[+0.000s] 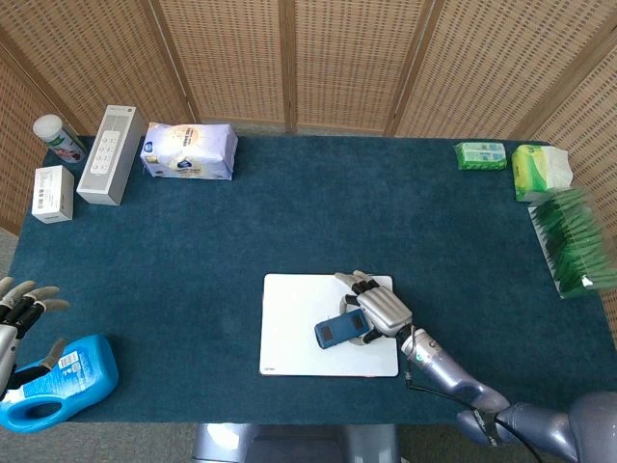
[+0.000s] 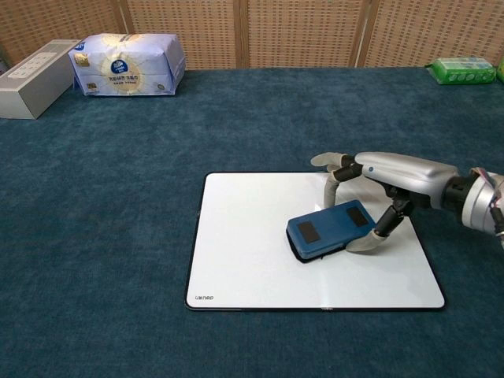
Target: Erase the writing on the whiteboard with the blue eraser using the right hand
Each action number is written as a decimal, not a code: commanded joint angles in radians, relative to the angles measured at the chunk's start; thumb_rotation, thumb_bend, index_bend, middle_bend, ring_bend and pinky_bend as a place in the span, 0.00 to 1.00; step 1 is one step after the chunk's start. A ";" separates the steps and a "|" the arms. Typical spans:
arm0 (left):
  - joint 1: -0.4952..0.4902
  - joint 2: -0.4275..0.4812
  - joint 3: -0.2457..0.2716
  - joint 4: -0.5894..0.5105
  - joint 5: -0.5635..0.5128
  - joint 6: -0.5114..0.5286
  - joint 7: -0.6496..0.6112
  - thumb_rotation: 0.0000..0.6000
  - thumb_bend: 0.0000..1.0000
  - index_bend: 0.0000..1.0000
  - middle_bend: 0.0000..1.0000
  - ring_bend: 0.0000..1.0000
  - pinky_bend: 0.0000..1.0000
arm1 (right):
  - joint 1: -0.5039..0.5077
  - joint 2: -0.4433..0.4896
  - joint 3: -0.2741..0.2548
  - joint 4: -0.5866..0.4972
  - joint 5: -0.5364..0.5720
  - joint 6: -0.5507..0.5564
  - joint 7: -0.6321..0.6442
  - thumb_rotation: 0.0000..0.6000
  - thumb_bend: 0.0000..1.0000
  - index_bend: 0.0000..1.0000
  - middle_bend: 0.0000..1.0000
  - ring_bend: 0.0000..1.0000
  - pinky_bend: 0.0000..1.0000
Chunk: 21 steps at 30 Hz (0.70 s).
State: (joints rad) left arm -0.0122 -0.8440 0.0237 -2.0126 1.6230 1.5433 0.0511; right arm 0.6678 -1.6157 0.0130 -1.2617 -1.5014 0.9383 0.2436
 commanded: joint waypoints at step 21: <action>0.007 0.000 0.004 0.006 0.005 0.009 -0.007 1.00 0.43 0.32 0.26 0.16 0.00 | 0.046 -0.039 0.036 -0.092 0.018 -0.052 -0.065 1.00 0.16 0.78 0.02 0.00 0.00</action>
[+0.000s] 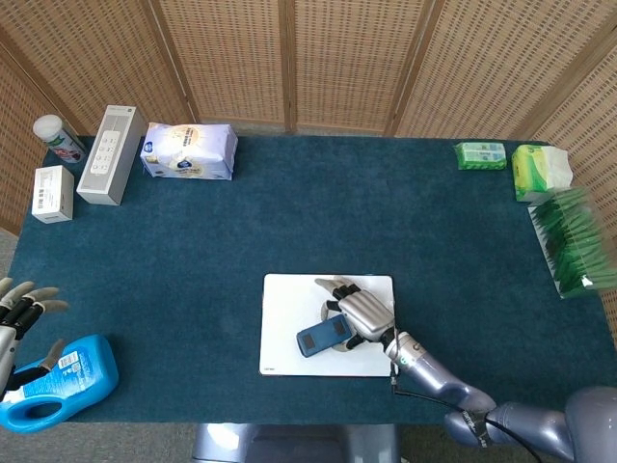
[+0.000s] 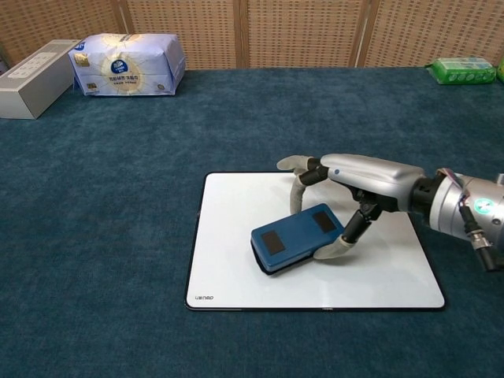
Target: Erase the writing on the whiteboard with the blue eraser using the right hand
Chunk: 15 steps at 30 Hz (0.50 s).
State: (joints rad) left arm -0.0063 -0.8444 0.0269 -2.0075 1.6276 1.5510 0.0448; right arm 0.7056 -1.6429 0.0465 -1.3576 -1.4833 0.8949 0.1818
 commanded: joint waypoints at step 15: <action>-0.001 0.003 -0.002 -0.014 0.015 0.003 0.016 1.00 0.43 0.32 0.26 0.16 0.00 | -0.032 0.034 -0.034 0.036 0.003 0.013 0.034 1.00 0.16 0.78 0.03 0.00 0.00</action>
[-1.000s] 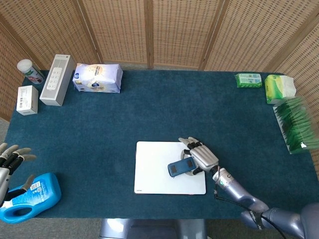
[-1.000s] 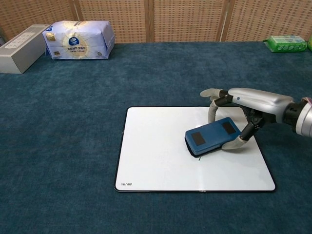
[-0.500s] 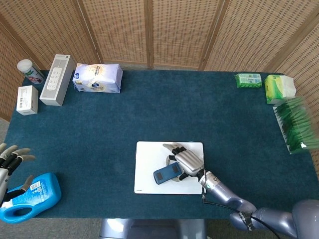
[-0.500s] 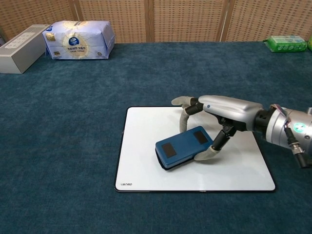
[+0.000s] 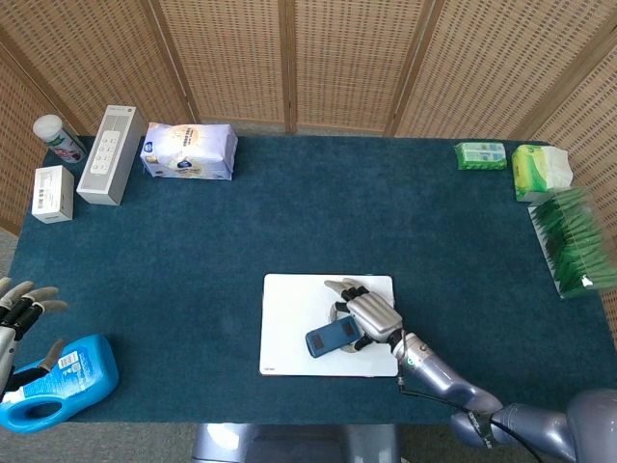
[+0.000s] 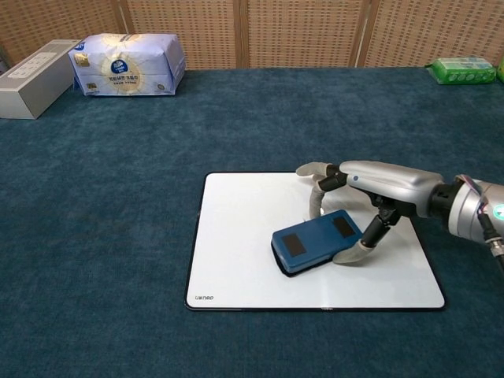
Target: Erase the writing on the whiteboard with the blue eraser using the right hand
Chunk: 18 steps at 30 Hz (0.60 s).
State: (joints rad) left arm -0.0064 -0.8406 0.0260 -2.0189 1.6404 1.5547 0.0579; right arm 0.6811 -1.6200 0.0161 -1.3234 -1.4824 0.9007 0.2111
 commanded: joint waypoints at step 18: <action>-0.016 -0.022 -0.004 -0.005 0.005 -0.023 0.014 1.00 0.43 0.32 0.26 0.16 0.00 | -0.026 0.107 0.016 -0.064 0.003 0.034 0.007 1.00 0.16 0.78 0.03 0.00 0.00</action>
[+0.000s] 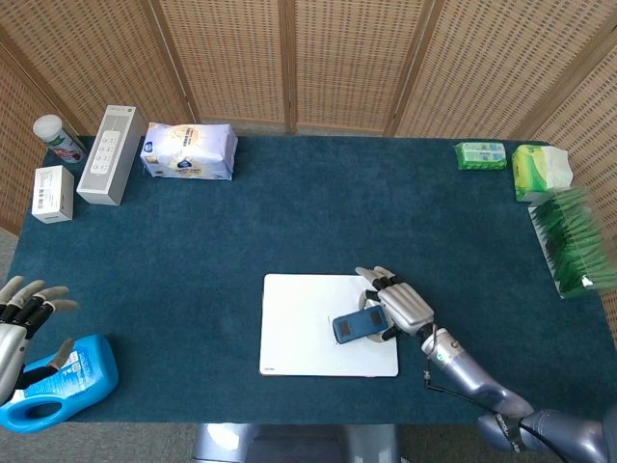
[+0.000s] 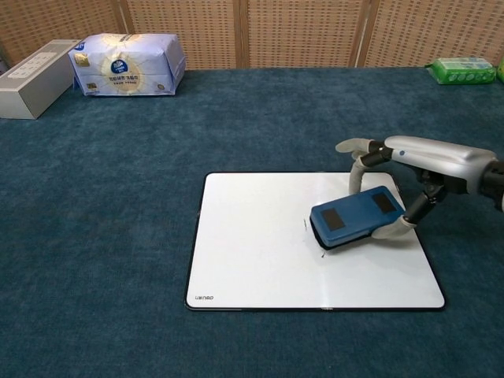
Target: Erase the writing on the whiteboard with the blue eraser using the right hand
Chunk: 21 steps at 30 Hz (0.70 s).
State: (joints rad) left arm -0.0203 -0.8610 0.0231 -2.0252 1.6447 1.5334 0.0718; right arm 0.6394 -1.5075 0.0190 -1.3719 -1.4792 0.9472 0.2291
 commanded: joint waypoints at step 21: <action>0.020 0.022 0.004 0.013 -0.010 0.028 -0.016 1.00 0.43 0.32 0.26 0.16 0.00 | 0.118 -0.171 0.072 0.126 0.059 -0.142 -0.003 1.00 0.16 0.78 0.03 0.00 0.00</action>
State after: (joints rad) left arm -0.0004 -0.8392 0.0271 -2.0120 1.6347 1.5615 0.0553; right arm 0.7586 -1.6780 0.0913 -1.2478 -1.4218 0.8050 0.2239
